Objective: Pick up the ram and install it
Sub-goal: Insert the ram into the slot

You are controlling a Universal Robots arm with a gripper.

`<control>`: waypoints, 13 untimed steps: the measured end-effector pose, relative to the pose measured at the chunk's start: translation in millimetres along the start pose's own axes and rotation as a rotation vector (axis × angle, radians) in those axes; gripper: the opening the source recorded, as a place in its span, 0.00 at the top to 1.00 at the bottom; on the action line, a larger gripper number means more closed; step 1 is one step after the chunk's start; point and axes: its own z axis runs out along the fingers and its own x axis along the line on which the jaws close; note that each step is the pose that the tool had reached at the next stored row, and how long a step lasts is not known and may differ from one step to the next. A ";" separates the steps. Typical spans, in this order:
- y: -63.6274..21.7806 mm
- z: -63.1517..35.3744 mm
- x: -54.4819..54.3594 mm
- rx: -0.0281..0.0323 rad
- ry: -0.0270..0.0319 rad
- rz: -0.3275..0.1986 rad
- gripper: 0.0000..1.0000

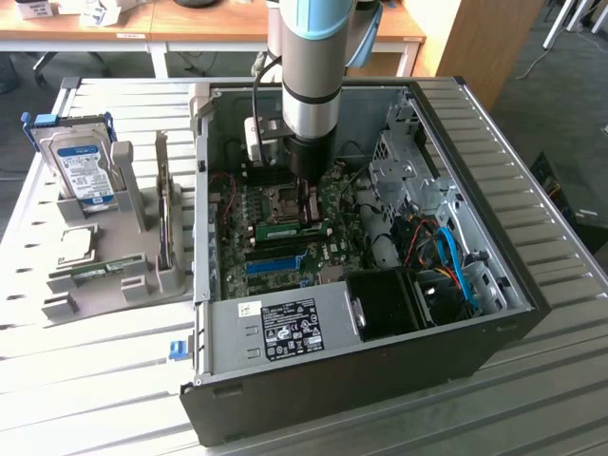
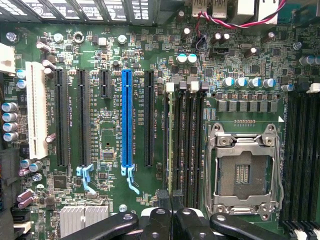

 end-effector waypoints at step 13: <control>-0.2 -2.4 -0.1 0.0006 0.0010 0.013 0.88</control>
